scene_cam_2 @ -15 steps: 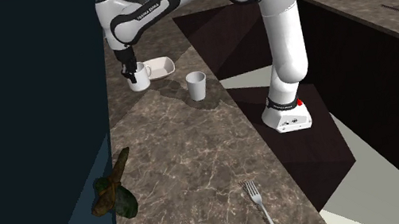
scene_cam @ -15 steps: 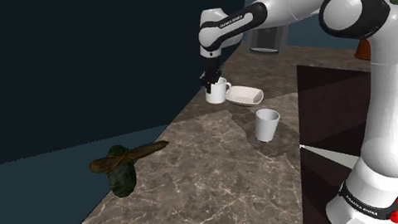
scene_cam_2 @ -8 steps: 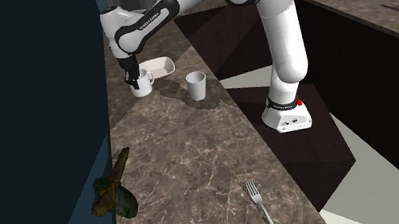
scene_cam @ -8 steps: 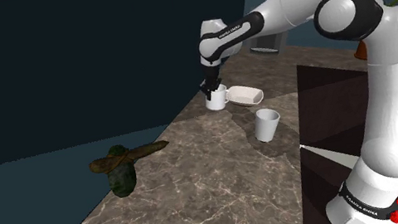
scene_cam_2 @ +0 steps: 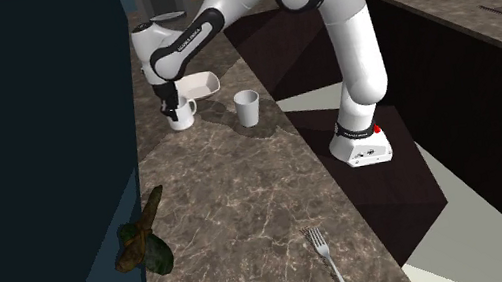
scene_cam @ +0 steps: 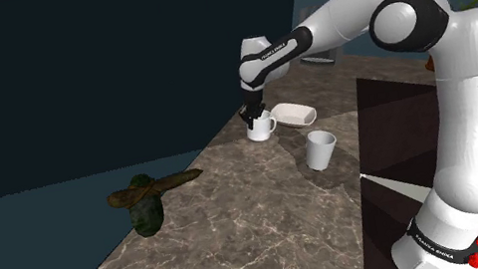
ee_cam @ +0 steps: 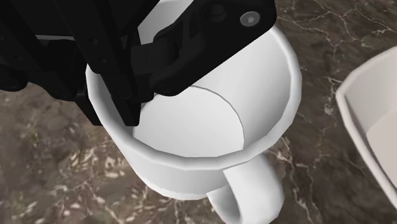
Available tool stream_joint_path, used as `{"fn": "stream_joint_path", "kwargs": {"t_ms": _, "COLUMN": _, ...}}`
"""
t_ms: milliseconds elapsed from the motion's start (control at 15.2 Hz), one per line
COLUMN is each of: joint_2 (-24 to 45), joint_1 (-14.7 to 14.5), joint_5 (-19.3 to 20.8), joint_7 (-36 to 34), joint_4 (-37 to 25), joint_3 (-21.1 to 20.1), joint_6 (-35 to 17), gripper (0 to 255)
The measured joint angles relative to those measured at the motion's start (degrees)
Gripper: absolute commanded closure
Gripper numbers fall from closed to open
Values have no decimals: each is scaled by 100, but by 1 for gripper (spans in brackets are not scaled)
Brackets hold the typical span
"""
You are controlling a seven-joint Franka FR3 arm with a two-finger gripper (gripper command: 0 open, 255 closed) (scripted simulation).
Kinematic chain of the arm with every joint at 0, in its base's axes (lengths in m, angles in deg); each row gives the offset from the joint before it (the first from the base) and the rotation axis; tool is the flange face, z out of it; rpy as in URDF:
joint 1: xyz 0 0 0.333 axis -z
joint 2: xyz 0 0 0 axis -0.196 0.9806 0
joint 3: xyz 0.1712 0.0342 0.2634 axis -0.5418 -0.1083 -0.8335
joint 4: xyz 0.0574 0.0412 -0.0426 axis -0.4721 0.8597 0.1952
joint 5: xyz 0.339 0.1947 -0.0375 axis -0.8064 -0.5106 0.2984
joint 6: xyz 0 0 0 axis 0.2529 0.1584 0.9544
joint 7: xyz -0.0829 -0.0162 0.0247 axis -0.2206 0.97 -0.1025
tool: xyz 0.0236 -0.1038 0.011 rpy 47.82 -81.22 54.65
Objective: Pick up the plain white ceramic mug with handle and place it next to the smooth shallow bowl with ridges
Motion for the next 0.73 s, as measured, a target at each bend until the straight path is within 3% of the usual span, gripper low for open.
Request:
{"fn": "stream_joint_path", "kwargs": {"t_ms": 528, "joint_2": 116, "joint_1": -4, "joint_5": 14, "joint_7": -8, "joint_4": 65, "joint_3": 7, "joint_6": -183, "gripper": 255}}
{"fn": "stream_joint_path", "kwargs": {"t_ms": 594, "joint_2": 117, "joint_1": -4, "joint_5": 14, "joint_7": -8, "joint_4": 65, "joint_3": 7, "joint_6": -184, "gripper": 0}}
{"fn": "stream_joint_path", "kwargs": {"t_ms": 726, "joint_2": 116, "joint_1": -4, "joint_5": 14, "joint_7": -7, "joint_4": 64, "joint_3": 7, "joint_6": -184, "gripper": 0}}
